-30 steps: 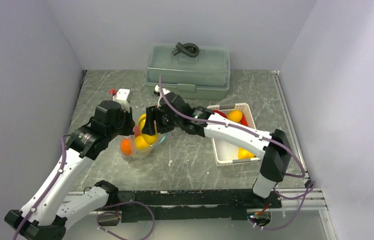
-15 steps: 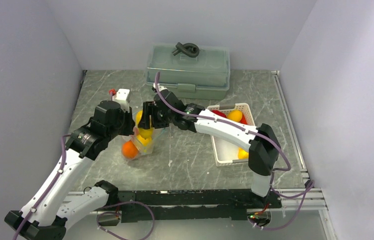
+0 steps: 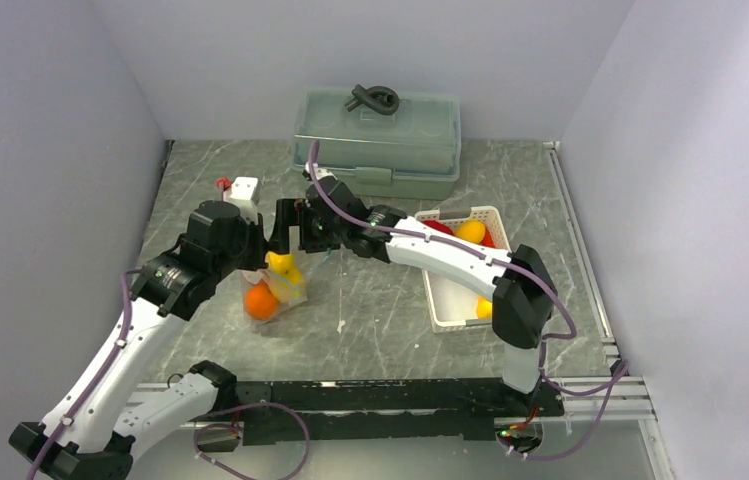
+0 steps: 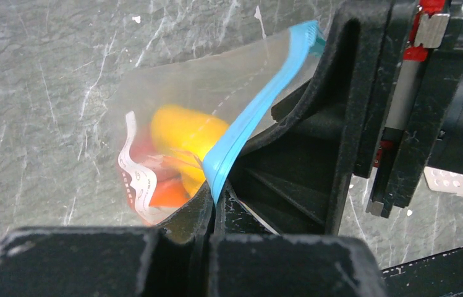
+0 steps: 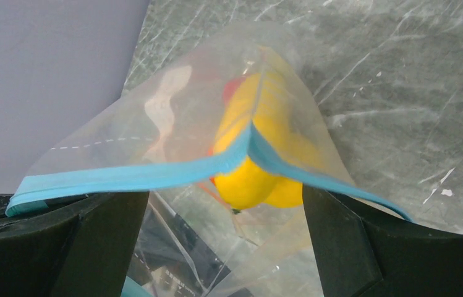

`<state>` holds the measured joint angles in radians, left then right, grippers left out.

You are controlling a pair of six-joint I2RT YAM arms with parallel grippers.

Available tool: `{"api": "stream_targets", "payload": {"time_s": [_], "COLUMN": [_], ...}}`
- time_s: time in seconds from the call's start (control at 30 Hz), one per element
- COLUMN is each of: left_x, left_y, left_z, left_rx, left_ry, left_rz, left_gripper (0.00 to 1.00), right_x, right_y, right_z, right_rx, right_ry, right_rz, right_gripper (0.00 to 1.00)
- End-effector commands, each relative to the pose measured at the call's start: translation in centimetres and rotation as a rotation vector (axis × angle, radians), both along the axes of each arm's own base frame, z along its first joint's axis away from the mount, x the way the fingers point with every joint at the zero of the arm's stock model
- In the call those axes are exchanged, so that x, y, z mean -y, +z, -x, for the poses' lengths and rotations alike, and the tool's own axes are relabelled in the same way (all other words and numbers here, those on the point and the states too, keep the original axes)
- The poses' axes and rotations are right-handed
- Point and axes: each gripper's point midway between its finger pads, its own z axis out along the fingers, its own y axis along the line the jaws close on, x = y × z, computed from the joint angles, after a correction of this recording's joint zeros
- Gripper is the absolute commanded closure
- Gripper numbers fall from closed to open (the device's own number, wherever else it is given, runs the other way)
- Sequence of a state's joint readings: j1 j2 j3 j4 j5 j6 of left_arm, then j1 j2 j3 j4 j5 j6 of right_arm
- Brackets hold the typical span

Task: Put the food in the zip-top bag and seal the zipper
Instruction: Place the fake fruit in the zipper food storage bag.

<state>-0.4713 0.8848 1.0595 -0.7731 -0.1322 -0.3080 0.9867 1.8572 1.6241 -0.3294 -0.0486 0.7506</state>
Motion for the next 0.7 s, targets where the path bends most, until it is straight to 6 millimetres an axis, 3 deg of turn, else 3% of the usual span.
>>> {"api": "stream_targets", "payload": {"time_s": [0.0,0.37,0.67], "left_x": [0.5,0.3,0.2], "left_y": [1.1,1.0,0.9], "left_z": [-0.4,-0.5,-0.5], "left_rx": [0.046,0.044,0.041], "left_ry": [-0.011,0.002,0.004], "left_rz": [0.034,0.030,0.025], "left_gripper": [1.00,1.00,1.00], "right_x": [-0.7,2.1,6.5], "right_y": [4.2,5.5,6.8], "right_z": [-0.5,0.4,1.5], "right_rx": [0.074,0.119,0.195], "right_ry": [0.005,-0.008,-0.049], "right_rz": [-0.109,-0.090,-0.038], "right_gripper": [0.00,0.00,0.00]}}
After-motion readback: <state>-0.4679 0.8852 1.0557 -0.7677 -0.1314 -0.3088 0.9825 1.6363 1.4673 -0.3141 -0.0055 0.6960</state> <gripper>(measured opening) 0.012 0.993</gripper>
